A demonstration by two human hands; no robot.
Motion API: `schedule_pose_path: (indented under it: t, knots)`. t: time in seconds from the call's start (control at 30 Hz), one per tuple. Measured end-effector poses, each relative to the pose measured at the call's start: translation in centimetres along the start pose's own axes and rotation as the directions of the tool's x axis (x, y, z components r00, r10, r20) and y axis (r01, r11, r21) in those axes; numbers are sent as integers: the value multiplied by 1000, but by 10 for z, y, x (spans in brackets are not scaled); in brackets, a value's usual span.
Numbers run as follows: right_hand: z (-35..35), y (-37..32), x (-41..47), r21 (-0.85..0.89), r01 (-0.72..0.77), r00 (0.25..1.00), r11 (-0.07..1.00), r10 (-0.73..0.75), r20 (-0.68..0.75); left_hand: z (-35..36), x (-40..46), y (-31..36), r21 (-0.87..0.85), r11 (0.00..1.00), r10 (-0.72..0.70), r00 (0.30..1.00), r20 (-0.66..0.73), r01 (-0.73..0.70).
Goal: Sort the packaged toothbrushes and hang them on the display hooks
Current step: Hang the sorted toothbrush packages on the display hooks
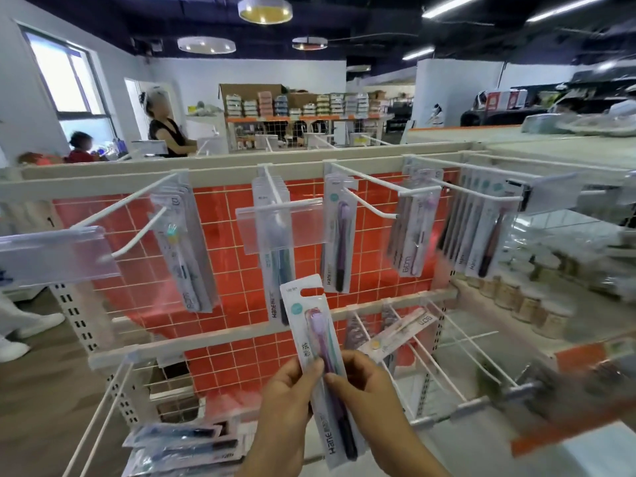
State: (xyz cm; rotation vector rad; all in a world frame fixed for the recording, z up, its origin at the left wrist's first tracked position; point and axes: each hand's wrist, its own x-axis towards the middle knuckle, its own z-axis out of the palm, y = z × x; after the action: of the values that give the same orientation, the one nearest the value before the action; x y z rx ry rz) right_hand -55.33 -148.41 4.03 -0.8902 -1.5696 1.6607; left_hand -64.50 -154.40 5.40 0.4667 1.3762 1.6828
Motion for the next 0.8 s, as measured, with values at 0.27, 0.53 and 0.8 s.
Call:
schedule_pose_path:
  t: [0.27, 0.53, 0.8]
  knots:
    - [-37, -3, -7, 64, 69, 994, 996, -64, -87, 39, -7, -8, 8, 1000, 4, 999, 45, -5]
    - [-48, -15, -12, -19, 254, 957, 967, -255, -142, 60, -12, 4, 43, 995, 88, 993, 80, -92]
    - [-53, -44, -14, 54, 390, 904, 919, -371, -213, 77, -18, 25, 61, 977, 194, 970, 146, -205]
